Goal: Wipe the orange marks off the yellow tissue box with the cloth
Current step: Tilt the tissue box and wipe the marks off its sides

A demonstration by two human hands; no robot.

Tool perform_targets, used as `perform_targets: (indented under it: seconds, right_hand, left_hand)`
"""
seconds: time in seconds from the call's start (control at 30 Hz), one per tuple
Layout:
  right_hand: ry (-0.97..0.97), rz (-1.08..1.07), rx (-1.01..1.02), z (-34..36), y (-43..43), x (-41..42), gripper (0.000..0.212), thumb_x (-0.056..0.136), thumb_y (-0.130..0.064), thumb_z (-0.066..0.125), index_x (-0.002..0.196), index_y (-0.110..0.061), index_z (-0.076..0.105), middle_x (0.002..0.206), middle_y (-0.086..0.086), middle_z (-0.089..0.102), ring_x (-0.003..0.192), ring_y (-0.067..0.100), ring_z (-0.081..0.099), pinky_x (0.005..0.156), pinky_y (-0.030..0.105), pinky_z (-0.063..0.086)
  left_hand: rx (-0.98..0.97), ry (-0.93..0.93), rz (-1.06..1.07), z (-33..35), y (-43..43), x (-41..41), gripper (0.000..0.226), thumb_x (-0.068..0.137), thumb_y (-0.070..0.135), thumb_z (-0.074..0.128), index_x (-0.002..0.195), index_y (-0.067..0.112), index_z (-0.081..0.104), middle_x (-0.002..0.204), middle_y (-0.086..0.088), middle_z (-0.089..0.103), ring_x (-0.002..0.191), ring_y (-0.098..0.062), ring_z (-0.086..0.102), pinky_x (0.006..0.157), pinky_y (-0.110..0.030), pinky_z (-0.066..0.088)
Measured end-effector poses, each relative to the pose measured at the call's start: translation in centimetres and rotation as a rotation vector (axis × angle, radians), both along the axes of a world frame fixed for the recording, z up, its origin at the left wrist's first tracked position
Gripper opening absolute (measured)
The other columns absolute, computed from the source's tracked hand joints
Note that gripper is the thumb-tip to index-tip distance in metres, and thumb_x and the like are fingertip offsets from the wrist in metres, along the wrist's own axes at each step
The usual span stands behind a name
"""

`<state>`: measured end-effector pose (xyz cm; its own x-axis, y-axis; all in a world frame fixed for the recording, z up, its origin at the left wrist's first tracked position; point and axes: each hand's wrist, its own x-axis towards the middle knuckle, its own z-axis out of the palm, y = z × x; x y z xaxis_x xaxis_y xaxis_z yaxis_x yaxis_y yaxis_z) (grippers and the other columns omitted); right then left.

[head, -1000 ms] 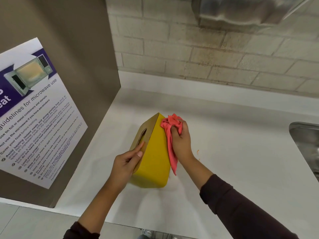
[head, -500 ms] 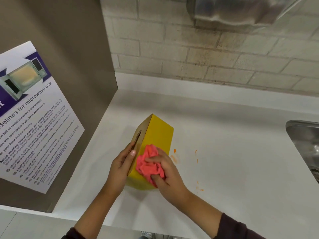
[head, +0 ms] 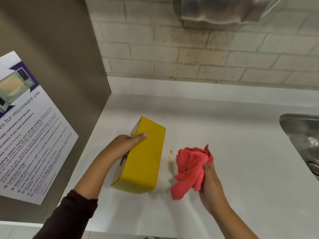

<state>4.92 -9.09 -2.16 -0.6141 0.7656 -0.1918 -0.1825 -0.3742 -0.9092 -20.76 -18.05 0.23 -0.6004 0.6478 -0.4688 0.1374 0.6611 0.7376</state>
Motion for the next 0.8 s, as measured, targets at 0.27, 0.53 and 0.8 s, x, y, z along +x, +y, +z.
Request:
perform_targets:
  seconds: [0.27,0.53,0.8]
  right_hand:
    - [0.142,-0.086,-0.193,0.4,1.5,1.5,0.057,0.086,-0.044,0.038,0.133,-0.013,0.046,0.128,0.009,0.059,0.116,0.019,0.058,0.083,0.031,0.054]
    - [0.303,-0.205,-0.285,3.3,3.4,0.6,0.033,0.094,-0.023,0.041,0.121,-0.012,0.054,0.104,0.006,0.063,0.097,0.019,0.062,0.085,0.036,0.053]
    - [0.13,-0.087,0.153,12.7,3.5,-3.2,0.029,0.094,-0.005,0.047,0.122,-0.012,0.049,0.105,0.002,0.071,0.086,0.025,0.068,0.066,0.05,0.057]
  left_hand:
    - [-0.042,0.094,-0.1,-0.1,1.4,-0.6,0.065,0.064,0.072,0.058,0.103,0.022,0.059,0.104,-0.004,0.066,0.09,-0.022,0.063,0.082,-0.04,0.053]
    - [0.334,-0.131,-0.199,2.9,-3.0,0.9,0.073,0.047,0.06,0.08,0.107,0.028,0.054,0.099,0.005,0.072,0.09,-0.013,0.069,0.07,-0.021,0.056]
    - [0.408,-0.292,-0.303,1.4,-7.0,2.4,0.083,0.046,0.037,0.089,0.116,0.022,0.048,0.114,-0.002,0.063,0.108,-0.02,0.06,0.082,-0.028,0.052]
